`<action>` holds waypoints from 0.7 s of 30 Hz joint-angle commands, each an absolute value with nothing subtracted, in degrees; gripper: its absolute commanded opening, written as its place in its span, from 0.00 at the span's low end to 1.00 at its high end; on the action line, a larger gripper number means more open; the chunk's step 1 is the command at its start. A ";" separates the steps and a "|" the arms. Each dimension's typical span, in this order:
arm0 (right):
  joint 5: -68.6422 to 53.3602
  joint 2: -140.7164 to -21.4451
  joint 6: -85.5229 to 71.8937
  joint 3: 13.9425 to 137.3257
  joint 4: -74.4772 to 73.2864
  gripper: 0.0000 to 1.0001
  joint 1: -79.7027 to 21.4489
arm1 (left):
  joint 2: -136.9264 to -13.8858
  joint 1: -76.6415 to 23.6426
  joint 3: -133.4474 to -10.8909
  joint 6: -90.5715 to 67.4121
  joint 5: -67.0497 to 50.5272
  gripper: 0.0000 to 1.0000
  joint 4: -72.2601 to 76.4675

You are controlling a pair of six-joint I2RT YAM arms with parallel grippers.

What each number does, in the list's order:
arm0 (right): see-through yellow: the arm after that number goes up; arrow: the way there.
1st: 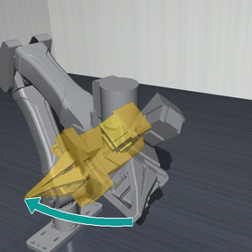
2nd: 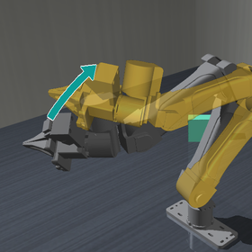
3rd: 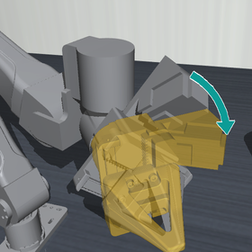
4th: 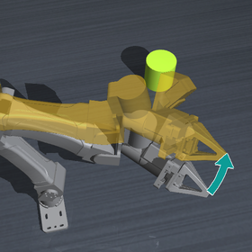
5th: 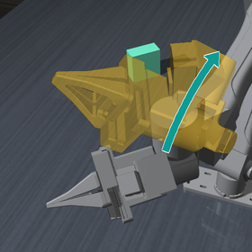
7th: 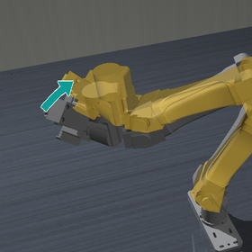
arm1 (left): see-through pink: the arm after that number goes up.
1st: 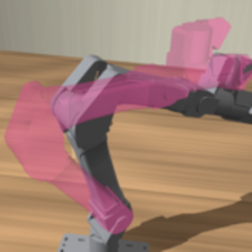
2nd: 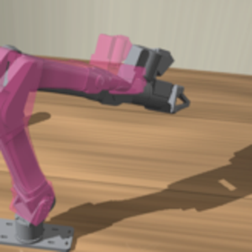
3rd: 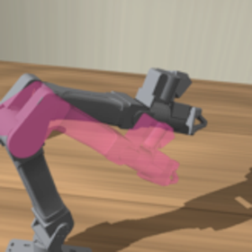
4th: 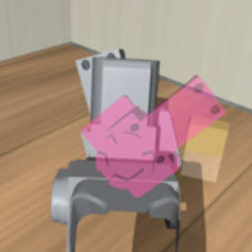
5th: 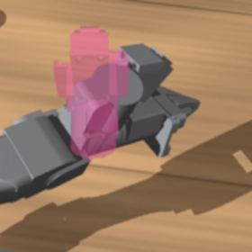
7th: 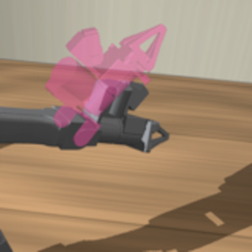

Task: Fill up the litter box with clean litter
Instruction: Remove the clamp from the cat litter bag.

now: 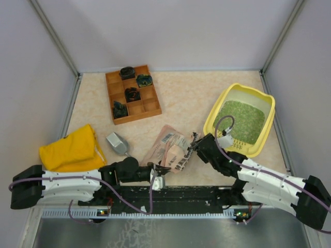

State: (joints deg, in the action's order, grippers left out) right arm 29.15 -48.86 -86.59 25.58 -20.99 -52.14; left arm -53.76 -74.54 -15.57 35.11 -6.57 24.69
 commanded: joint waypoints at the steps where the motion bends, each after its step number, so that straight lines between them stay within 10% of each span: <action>1: 32.70 -49.70 -85.85 29.34 -21.73 0.50 -52.56 | -51.78 -75.24 -16.40 33.61 -9.96 0.00 31.82; 10: 34.86 -45.93 -82.33 28.15 -21.75 0.00 -52.56 | -51.52 -75.24 -16.00 32.28 -9.10 0.00 31.82; 21: 38.13 -40.56 -69.53 35.32 -27.69 0.00 -52.56 | -56.00 -75.29 -16.41 31.02 -3.68 0.00 32.51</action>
